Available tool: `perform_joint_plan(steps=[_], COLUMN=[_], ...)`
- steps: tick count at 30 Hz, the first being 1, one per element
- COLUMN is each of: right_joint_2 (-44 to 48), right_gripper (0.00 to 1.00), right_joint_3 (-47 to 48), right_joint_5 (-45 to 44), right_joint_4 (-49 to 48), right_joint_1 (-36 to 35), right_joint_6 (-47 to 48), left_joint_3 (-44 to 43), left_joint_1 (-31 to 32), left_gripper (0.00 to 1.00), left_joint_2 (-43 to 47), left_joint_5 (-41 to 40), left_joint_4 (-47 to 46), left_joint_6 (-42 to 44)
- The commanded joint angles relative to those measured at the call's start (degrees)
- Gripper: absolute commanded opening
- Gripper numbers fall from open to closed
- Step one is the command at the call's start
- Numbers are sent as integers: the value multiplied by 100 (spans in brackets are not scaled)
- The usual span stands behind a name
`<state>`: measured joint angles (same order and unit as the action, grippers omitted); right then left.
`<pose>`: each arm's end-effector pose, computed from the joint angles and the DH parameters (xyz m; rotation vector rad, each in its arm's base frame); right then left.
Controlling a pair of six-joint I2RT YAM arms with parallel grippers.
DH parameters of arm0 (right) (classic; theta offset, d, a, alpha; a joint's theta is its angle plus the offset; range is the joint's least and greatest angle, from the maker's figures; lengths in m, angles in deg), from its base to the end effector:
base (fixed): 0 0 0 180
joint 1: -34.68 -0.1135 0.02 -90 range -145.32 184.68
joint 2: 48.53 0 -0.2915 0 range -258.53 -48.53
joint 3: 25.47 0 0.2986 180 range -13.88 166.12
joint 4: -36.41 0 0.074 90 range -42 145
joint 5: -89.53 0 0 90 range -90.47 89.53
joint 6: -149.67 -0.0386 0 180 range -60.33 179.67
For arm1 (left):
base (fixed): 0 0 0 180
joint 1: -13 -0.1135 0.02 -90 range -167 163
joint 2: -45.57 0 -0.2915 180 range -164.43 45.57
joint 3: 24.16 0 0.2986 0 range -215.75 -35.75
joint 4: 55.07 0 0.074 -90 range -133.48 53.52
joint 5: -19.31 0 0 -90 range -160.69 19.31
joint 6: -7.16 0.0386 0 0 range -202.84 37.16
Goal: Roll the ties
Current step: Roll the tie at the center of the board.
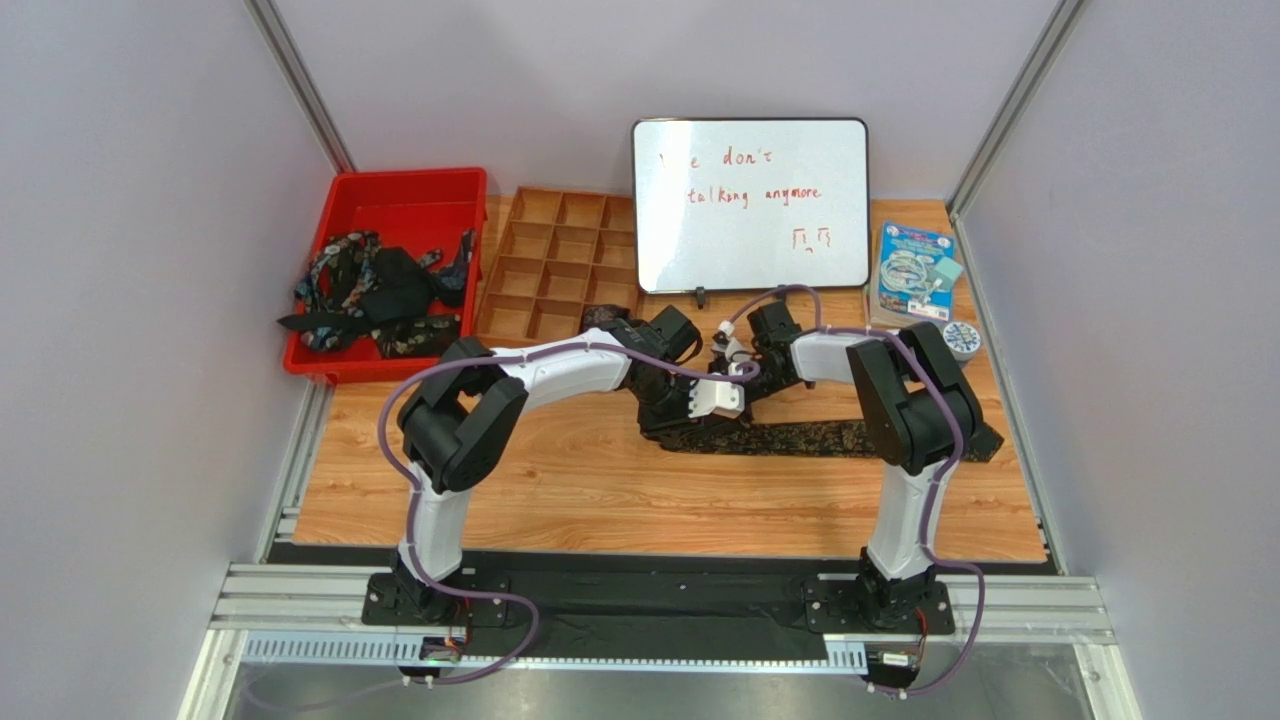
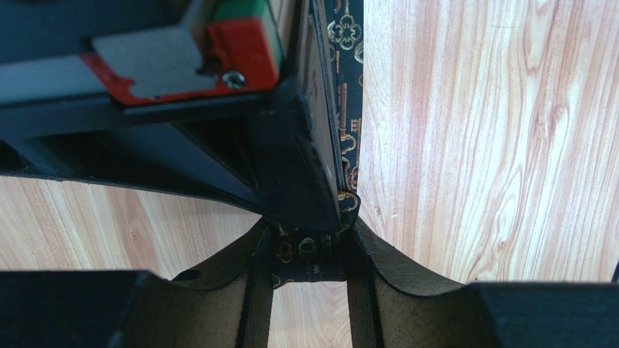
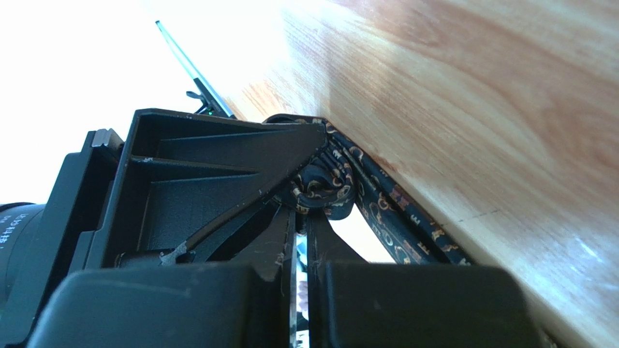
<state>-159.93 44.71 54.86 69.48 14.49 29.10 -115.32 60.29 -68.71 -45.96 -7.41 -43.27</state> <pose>0.3428 0.1599 0.0958 -0.0481 -2.6186 -1.3917 0.2936 -0.3419 0.1590 1.9784 1.9404 -0.6373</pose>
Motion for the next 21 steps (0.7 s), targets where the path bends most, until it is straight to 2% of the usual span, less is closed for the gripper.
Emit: perform_joint_plan(steps=[1,4,5,11,21], right_joint_2=[-163,-207,-216,-427,-884], right_gripper=[0,0,0,0,0], right_joint_3=[21,12,12,-5,118], right_joint_5=[-207,-198,-198,-23,13], right_joint_4=[-74,84,120,410,999], right_joint_1=[102,243,278,515,796], right_joint_6=[138,262,349,674,1316], left_joint_3=[-50,3,20,354,1215], left_joint_1=[0,-88,-149,-360,-405], left_gripper=[37,49,56,74,80], left_joint_2=[-77,81,203,766,1057], left_joint_5=[40,268,321,594,1155], left_joint_4=[242,251,225,-539,-2348], left_joint_6=[156,182,174,-168,-1021])
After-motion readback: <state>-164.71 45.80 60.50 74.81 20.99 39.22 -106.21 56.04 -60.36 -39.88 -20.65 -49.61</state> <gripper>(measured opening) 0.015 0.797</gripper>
